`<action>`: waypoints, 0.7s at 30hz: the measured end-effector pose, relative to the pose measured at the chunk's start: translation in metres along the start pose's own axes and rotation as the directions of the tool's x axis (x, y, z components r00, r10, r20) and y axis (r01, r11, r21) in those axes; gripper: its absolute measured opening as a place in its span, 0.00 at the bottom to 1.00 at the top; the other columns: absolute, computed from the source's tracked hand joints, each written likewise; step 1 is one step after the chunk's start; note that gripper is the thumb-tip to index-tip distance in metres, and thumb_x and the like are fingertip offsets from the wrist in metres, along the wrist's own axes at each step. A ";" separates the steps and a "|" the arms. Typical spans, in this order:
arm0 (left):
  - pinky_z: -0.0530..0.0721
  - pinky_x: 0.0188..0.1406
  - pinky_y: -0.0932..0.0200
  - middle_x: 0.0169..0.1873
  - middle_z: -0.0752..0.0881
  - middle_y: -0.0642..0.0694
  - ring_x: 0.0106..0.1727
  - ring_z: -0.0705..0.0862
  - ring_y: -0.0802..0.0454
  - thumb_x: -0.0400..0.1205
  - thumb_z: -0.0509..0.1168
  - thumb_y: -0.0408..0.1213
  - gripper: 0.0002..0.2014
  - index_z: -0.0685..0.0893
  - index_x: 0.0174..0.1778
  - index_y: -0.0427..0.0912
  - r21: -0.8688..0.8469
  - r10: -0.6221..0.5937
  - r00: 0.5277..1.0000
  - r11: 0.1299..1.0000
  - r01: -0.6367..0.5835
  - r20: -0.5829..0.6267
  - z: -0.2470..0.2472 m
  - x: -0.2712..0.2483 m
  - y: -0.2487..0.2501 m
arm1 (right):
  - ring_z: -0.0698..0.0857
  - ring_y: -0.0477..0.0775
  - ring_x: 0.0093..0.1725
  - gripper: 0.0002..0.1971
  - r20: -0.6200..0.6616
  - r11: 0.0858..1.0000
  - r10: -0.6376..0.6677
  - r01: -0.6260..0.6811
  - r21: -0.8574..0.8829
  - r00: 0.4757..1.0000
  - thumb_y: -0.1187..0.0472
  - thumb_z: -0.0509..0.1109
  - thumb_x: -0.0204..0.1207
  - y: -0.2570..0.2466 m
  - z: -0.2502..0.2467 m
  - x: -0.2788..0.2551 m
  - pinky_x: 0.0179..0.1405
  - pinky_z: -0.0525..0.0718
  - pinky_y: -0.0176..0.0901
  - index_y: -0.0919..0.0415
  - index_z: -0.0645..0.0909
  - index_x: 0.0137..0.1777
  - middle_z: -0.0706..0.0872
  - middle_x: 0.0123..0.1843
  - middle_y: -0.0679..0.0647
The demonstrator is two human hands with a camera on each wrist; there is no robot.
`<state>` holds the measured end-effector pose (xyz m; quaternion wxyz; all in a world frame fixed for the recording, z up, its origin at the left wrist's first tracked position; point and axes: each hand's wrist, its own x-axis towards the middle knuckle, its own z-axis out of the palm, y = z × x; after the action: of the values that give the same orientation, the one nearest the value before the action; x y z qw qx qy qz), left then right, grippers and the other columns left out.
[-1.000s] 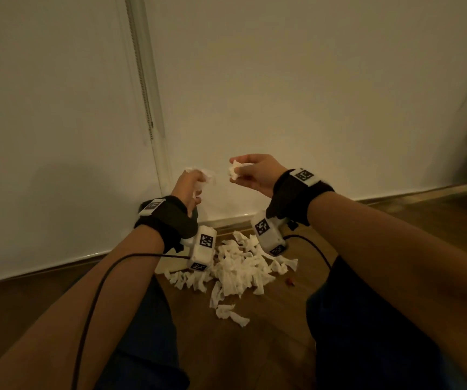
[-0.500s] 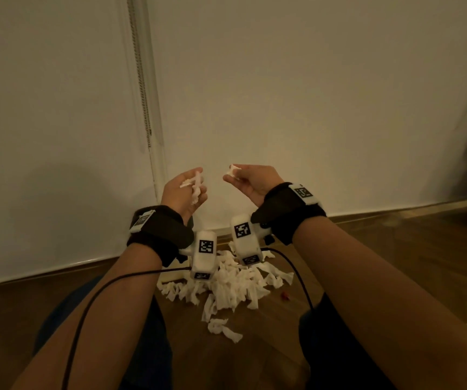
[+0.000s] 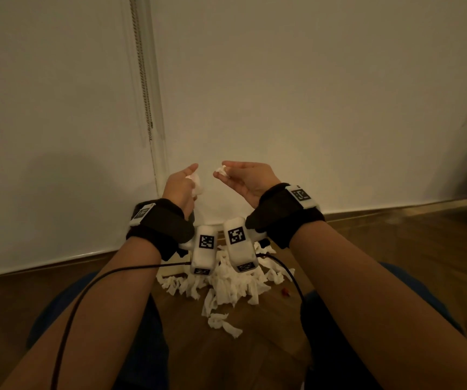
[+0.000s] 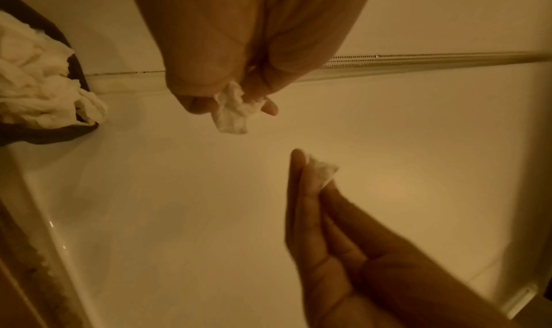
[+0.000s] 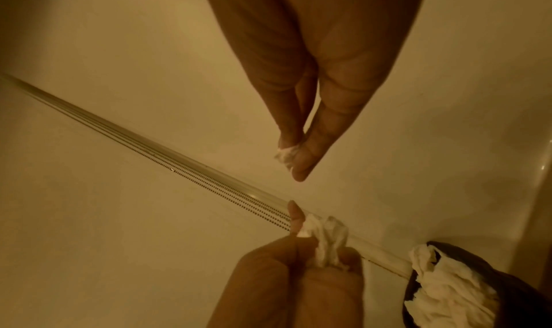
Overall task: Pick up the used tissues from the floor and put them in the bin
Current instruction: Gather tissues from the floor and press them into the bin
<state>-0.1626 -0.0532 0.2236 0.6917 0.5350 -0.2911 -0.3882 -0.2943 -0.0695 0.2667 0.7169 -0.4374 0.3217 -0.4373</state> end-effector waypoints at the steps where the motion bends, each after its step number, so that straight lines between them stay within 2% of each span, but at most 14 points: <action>1: 0.79 0.48 0.59 0.74 0.69 0.31 0.63 0.78 0.37 0.82 0.46 0.18 0.25 0.72 0.74 0.37 0.009 0.017 1.000 1.000 -0.017 0.005 -0.002 0.001 0.002 | 0.80 0.71 0.65 0.14 -0.018 1.000 0.002 -0.002 -0.008 1.000 0.81 0.61 0.77 0.002 -0.001 0.001 0.58 0.82 0.45 0.83 0.75 0.63 0.80 0.63 0.75; 2: 0.79 0.59 0.54 0.74 0.69 0.31 0.71 0.73 0.35 0.83 0.47 0.18 0.24 0.73 0.73 0.36 0.013 0.039 0.999 0.999 -0.039 -0.008 -0.005 0.003 0.005 | 0.80 0.71 0.66 0.15 -0.033 1.000 0.003 -0.003 -0.010 0.999 0.81 0.61 0.77 0.003 -0.001 0.002 0.58 0.82 0.44 0.83 0.74 0.63 0.78 0.66 0.75; 3: 0.75 0.66 0.53 0.74 0.70 0.32 0.73 0.71 0.35 0.83 0.49 0.17 0.24 0.74 0.72 0.36 0.016 0.073 0.997 0.997 -0.072 -0.036 -0.009 0.006 0.007 | 0.79 0.70 0.67 0.15 -0.041 1.000 0.006 -0.006 -0.007 0.999 0.81 0.61 0.78 0.004 -0.001 0.003 0.57 0.82 0.43 0.83 0.73 0.64 0.77 0.67 0.75; 4: 0.74 0.69 0.53 0.73 0.71 0.33 0.73 0.72 0.37 0.82 0.50 0.16 0.24 0.75 0.71 0.35 0.027 0.112 0.992 0.994 -0.110 -0.059 -0.014 0.010 0.009 | 0.78 0.69 0.69 0.16 -0.042 1.000 0.015 -0.015 0.001 0.999 0.80 0.60 0.79 0.006 0.001 0.004 0.57 0.81 0.40 0.83 0.73 0.66 0.76 0.69 0.74; 6: 0.77 0.64 0.56 0.67 0.75 0.37 0.65 0.77 0.41 0.80 0.49 0.14 0.25 0.76 0.70 0.34 0.053 0.190 0.980 0.981 -0.187 -0.066 -0.025 0.016 0.013 | 0.76 0.67 0.71 0.16 -0.034 0.999 0.037 -0.037 0.014 0.999 0.79 0.58 0.80 0.009 0.003 0.008 0.58 0.80 0.38 0.82 0.72 0.67 0.76 0.71 0.72; 8: 0.79 0.51 0.63 0.58 0.75 0.40 0.51 0.78 0.50 0.80 0.48 0.13 0.24 0.76 0.69 0.32 0.032 0.251 0.967 0.968 -0.250 -0.036 -0.036 0.020 0.018 | 0.79 0.68 0.68 0.15 -0.037 0.999 0.044 -0.043 0.024 0.998 0.80 0.60 0.79 0.015 0.005 0.013 0.53 0.82 0.38 0.82 0.73 0.65 0.78 0.67 0.72; 9: 0.79 0.48 0.66 0.57 0.74 0.40 0.51 0.78 0.51 0.80 0.49 0.13 0.23 0.76 0.68 0.32 0.018 0.268 0.963 0.963 -0.268 -0.025 -0.042 0.024 0.021 | 0.81 0.67 0.65 0.15 -0.034 0.999 0.043 -0.043 0.011 0.999 0.80 0.61 0.78 0.020 0.005 0.017 0.52 0.83 0.39 0.81 0.74 0.65 0.80 0.63 0.72; 11: 0.83 0.49 0.65 0.58 0.75 0.40 0.55 0.78 0.50 0.81 0.54 0.15 0.20 0.76 0.66 0.33 0.019 0.287 0.958 0.958 -0.286 -0.017 -0.054 0.033 0.021 | 0.85 0.60 0.52 0.15 -0.023 0.998 0.038 -0.038 -0.042 0.999 0.79 0.64 0.77 0.031 0.005 0.028 0.54 0.85 0.43 0.79 0.76 0.64 0.84 0.49 0.65; 13: 0.87 0.46 0.64 0.51 0.79 0.43 0.53 0.81 0.50 0.80 0.60 0.17 0.17 0.78 0.62 0.35 0.062 0.283 0.959 0.958 -0.281 -0.026 -0.065 0.041 0.017 | 0.83 0.53 0.40 0.13 -0.033 0.990 0.047 -0.050 -0.130 0.998 0.76 0.67 0.76 0.042 0.006 0.040 0.47 0.87 0.44 0.74 0.79 0.61 0.83 0.40 0.58; 15: 0.88 0.40 0.63 0.45 0.80 0.46 0.49 0.83 0.48 0.77 0.65 0.19 0.12 0.81 0.51 0.39 0.177 0.278 0.959 0.948 -0.266 -0.047 -0.077 0.052 0.011 | 0.80 0.50 0.32 0.05 -0.052 0.979 0.064 -0.072 -0.192 0.997 0.74 0.68 0.76 0.053 0.009 0.056 0.38 0.86 0.40 0.68 0.81 0.50 0.83 0.37 0.57; 17: 0.89 0.38 0.61 0.45 0.83 0.45 0.47 0.85 0.45 0.76 0.69 0.23 0.10 0.83 0.44 0.44 0.311 0.281 0.959 0.916 -0.252 -0.049 -0.087 0.065 0.004 | 0.79 0.51 0.30 0.06 -0.068 0.966 0.054 -0.070 -0.250 0.996 0.74 0.69 0.76 0.065 0.014 0.075 0.36 0.85 0.41 0.64 0.80 0.40 0.82 0.36 0.57; 19: 0.86 0.37 0.66 0.47 0.85 0.45 0.43 0.86 0.49 0.76 0.71 0.29 0.07 0.86 0.45 0.45 0.474 0.294 0.955 0.847 -0.243 -0.036 -0.094 0.078 -0.003 | 0.80 0.52 0.29 0.07 -0.074 0.949 0.032 -0.054 -0.310 0.997 0.74 0.68 0.76 0.079 0.019 0.094 0.37 0.85 0.43 0.65 0.81 0.39 0.82 0.34 0.58; 21: 0.80 0.37 0.72 0.46 0.86 0.50 0.41 0.84 0.56 0.76 0.71 0.35 0.06 0.88 0.48 0.47 0.641 0.291 0.957 0.737 -0.217 -0.011 -0.103 0.091 -0.012 | 0.82 0.55 0.31 0.03 -0.080 0.909 0.003 -0.036 -0.416 0.997 0.74 0.69 0.76 0.097 0.024 0.111 0.41 0.87 0.47 0.71 0.84 0.45 0.84 0.34 0.60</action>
<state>-0.0329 -0.0794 0.1838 0.5327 0.7120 -0.4359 -0.1390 -0.1944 -0.1395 0.1798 0.5982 -0.5597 0.4396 -0.3682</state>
